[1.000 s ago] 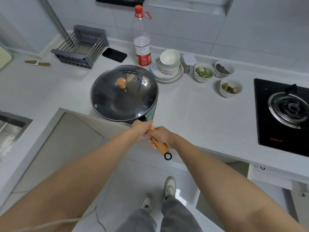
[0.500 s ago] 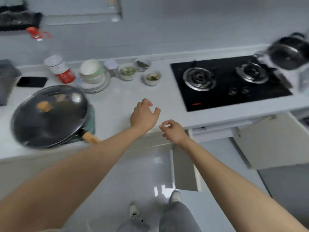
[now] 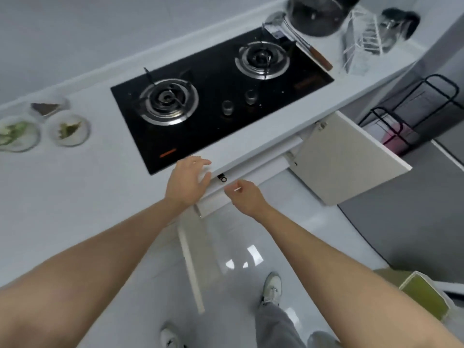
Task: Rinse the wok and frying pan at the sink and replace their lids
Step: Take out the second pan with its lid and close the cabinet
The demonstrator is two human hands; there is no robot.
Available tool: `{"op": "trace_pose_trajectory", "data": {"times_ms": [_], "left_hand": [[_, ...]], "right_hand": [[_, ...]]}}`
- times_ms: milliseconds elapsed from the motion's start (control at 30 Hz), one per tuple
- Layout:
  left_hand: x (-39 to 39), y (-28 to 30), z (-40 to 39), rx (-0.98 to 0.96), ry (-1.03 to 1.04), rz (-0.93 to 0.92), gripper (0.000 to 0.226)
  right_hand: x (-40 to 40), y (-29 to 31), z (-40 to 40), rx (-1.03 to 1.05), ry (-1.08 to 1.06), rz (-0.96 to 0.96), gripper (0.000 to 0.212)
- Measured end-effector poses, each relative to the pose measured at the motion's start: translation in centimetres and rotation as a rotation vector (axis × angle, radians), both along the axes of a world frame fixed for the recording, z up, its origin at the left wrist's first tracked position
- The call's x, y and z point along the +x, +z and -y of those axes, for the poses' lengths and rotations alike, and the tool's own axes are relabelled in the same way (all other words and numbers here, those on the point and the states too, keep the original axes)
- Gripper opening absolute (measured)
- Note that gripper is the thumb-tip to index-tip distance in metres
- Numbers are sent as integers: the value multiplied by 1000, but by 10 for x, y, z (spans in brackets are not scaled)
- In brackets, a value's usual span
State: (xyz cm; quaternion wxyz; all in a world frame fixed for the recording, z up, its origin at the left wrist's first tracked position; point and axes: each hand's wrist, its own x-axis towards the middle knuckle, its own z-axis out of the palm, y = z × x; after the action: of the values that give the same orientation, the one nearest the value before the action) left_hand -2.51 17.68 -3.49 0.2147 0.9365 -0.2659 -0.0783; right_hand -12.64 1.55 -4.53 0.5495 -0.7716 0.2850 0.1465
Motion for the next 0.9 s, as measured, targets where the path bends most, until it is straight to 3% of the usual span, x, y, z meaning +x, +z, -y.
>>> {"op": "trace_pose_trajectory", "data": {"times_ms": [200, 367, 533, 600, 700, 900], "left_hand": [[48, -60, 42, 233, -168, 197, 43], [63, -78, 52, 175, -246, 348, 48], [72, -92, 49, 90, -257, 414, 47], [72, -95, 50, 89, -254, 431, 48], [71, -100, 50, 79, -249, 449, 47], [71, -102, 46, 86, -247, 466, 45]], "right_hand": [[50, -92, 57, -44, 81, -84, 39], [88, -177, 57, -59, 122, -120, 43], [137, -279, 46, -61, -14, -116, 54], [153, -312, 36, 75, -105, -127, 47], [165, -340, 17, 366, -264, -96, 8], [141, -338, -3, 585, -446, -7, 19]]}}
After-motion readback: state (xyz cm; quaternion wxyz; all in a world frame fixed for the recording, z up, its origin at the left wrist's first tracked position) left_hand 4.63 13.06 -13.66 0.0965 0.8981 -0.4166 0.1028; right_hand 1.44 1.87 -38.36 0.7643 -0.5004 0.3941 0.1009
